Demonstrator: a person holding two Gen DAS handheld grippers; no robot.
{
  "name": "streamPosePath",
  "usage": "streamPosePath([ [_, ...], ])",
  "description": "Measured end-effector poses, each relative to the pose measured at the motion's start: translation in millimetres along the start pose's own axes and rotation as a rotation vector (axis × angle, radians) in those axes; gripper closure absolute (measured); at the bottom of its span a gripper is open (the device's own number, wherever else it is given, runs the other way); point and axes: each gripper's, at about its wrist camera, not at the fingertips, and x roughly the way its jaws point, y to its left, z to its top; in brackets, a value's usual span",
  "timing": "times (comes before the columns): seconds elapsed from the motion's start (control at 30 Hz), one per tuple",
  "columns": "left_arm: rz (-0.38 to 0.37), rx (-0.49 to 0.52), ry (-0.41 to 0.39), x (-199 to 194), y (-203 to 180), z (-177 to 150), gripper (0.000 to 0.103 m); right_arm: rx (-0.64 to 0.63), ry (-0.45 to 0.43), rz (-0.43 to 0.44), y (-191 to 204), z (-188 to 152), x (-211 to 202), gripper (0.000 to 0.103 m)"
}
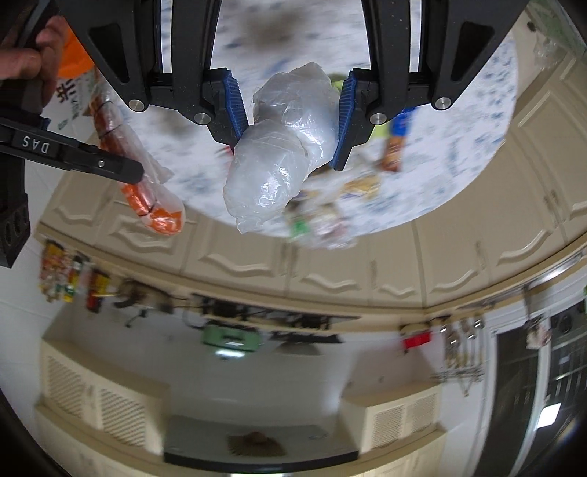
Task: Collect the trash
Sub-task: 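Carry the white bag and orange pack to the blue bin and release both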
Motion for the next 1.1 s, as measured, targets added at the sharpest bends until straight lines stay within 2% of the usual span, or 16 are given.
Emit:
streamPosePath([
  [0.1,-0.072,0.032,-0.011,5.7,-33.7,6.9,0.064,0.016,-0.046,-0.024,-17.6,6.8,-30.4,0.074],
  [0.3,-0.229,0.084,0.001,34.4,-105.5,13.8,0.064,0.069,-0.149,-0.153,-76.2,13.4,-104.8,0.074],
  [0.4,-0.320,0.108,0.038,55.8,-148.1,10.4,0.064,0.116,-0.185,-0.226,-110.8,10.7,-136.8,0.074],
  [0.6,-0.427,0.168,0.139,106.2,-218.0,-9.1,0.064,0.238,-0.201,-0.367,-184.7,-10.7,-186.7,0.074],
  [0.77,-0.468,0.219,0.260,162.0,-272.8,-37.1,0.064,0.365,-0.143,-0.435,-255.2,-42.2,-189.1,0.074],
  [0.9,-0.482,0.245,0.396,237.5,-317.1,-53.4,0.064,0.460,-0.082,-0.462,-310.1,-70.6,-174.3,0.074],
  [1.0,-0.507,0.275,0.485,279.1,-343.5,-67.1,0.064,0.515,-0.040,-0.472,-345.2,-90.7,-164.0,0.074],
  [1.1,-0.507,0.301,0.550,326.3,-371.2,-77.0,0.063,0.572,0.006,-0.485,-378.9,-110.3,-152.2,0.074],
])
